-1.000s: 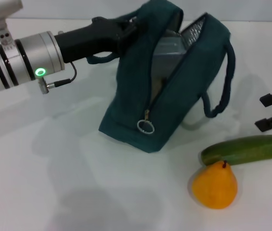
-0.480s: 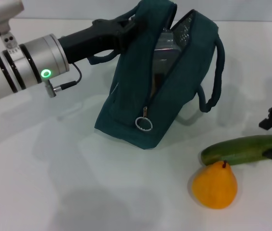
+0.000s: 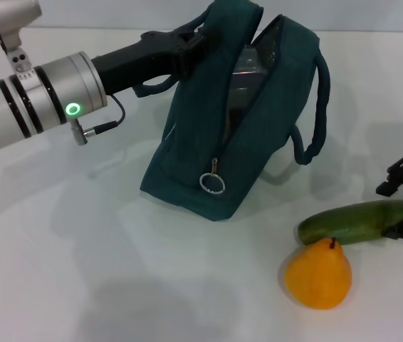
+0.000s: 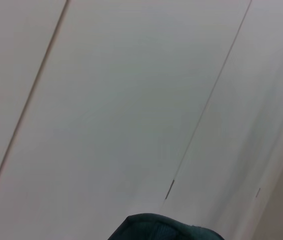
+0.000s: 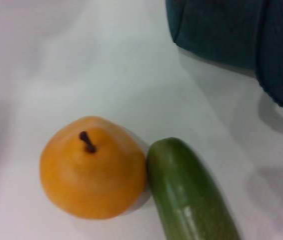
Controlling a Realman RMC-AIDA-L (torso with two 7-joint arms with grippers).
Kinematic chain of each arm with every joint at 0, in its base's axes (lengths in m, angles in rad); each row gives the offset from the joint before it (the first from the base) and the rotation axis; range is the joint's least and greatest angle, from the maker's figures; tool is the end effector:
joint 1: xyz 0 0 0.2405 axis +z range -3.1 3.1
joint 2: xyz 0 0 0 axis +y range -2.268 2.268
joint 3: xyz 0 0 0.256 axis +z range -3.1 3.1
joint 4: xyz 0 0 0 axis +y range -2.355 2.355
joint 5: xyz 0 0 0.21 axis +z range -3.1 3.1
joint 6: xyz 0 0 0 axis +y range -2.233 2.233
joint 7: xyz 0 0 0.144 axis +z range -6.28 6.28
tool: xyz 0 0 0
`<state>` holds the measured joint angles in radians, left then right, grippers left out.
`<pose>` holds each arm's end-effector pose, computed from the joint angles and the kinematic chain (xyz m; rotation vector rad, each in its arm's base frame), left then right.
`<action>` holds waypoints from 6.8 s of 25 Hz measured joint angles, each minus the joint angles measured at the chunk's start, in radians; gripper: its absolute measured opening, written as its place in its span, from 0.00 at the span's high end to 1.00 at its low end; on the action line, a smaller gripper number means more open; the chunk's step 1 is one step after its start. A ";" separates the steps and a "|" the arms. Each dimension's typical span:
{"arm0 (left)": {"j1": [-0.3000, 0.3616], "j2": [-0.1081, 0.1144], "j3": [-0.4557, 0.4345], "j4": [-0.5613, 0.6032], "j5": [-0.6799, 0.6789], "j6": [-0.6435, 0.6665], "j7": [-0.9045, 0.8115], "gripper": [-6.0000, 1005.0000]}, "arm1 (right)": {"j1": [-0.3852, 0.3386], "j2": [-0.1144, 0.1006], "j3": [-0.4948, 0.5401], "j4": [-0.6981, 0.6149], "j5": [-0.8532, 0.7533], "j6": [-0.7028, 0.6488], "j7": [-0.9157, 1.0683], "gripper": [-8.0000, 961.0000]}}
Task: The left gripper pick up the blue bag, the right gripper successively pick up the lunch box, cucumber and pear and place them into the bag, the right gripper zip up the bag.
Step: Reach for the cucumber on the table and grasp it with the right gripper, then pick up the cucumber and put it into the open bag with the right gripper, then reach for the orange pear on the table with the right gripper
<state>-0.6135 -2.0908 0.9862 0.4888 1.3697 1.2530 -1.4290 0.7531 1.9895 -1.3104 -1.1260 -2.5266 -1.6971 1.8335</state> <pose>-0.2075 0.3833 -0.0203 -2.3868 -0.8292 -1.1105 0.1858 0.3662 0.0162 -3.0214 0.0882 -0.7297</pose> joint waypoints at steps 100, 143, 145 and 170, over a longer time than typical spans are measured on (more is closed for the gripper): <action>0.023 0.009 0.003 0.039 -0.041 0.050 0.096 0.92 | -0.018 0.034 0.232 0.595 1.136 0.176 -0.566 0.32; 0.004 0.009 -0.003 0.039 -0.042 -0.027 0.129 0.91 | -0.283 -0.032 0.167 0.344 1.147 0.039 -0.670 0.15; 0.006 0.009 -0.003 0.039 -0.042 -0.027 0.135 0.91 | -0.318 -0.063 0.168 0.342 1.115 -0.057 -0.675 0.16; 0.000 0.004 0.006 0.031 -0.041 -0.024 0.159 0.90 | -0.402 0.004 0.237 0.663 0.945 0.000 -0.933 0.33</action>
<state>-0.6135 -2.0868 0.9918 0.5196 1.3282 1.2291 -1.2699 0.3511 1.9937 -1.0734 -0.4625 -1.5820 -1.6970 0.9009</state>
